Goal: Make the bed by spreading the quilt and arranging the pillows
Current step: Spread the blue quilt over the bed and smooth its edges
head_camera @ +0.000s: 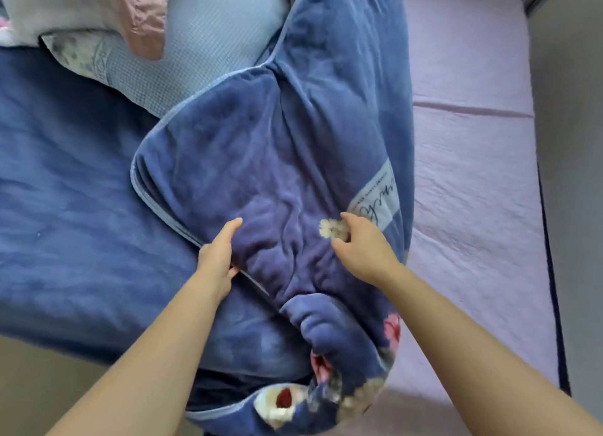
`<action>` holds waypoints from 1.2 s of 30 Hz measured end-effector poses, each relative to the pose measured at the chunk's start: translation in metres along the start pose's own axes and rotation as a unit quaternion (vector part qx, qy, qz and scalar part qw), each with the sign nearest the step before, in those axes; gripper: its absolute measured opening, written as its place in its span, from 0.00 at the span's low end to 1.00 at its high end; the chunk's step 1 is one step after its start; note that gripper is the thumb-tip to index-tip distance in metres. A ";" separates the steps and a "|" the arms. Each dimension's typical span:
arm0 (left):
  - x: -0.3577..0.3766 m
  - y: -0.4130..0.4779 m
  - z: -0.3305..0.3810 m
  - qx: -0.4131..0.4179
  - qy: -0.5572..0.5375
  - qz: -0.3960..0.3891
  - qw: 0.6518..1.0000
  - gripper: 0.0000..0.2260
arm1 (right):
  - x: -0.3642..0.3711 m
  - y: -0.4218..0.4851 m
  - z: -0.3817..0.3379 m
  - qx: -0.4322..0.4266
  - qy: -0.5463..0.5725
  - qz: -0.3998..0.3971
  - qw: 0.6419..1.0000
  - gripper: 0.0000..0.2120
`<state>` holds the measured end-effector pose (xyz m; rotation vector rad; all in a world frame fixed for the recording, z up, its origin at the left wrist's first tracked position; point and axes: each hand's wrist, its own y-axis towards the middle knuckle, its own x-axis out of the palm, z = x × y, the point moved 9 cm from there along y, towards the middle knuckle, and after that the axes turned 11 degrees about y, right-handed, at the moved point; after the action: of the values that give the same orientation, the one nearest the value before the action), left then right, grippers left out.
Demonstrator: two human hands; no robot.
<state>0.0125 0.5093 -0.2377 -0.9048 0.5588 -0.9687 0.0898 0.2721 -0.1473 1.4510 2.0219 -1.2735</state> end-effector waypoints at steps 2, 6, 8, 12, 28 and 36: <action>0.020 0.007 0.009 0.005 -0.004 0.011 1.000 0.21 | 0.006 0.017 0.003 -0.011 -0.085 -0.027 0.996 0.25; 0.055 0.017 0.035 0.051 0.136 0.016 0.989 0.25 | -0.005 0.045 0.036 0.090 0.161 -0.036 0.982 0.23; 0.095 0.003 0.056 0.137 0.252 -0.013 0.958 0.21 | -0.025 0.054 0.048 0.153 0.312 -0.037 0.937 0.13; 0.217 -0.052 0.059 0.194 0.411 -0.247 0.856 0.14 | -0.110 0.066 0.046 0.140 0.411 0.018 0.900 0.13; 0.533 -0.252 -0.183 0.317 0.531 -0.373 0.692 0.16 | -0.324 0.004 0.286 0.008 0.138 0.079 0.987 0.10; 0.567 -0.287 -0.316 0.217 0.632 -0.451 0.591 0.13 | -0.341 -0.107 0.522 0.243 0.298 0.112 0.916 0.14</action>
<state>-0.0863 -0.1904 -0.1695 0.2357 0.9758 -2.6089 0.0260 -0.3570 -0.1384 2.4818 1.8435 -1.4154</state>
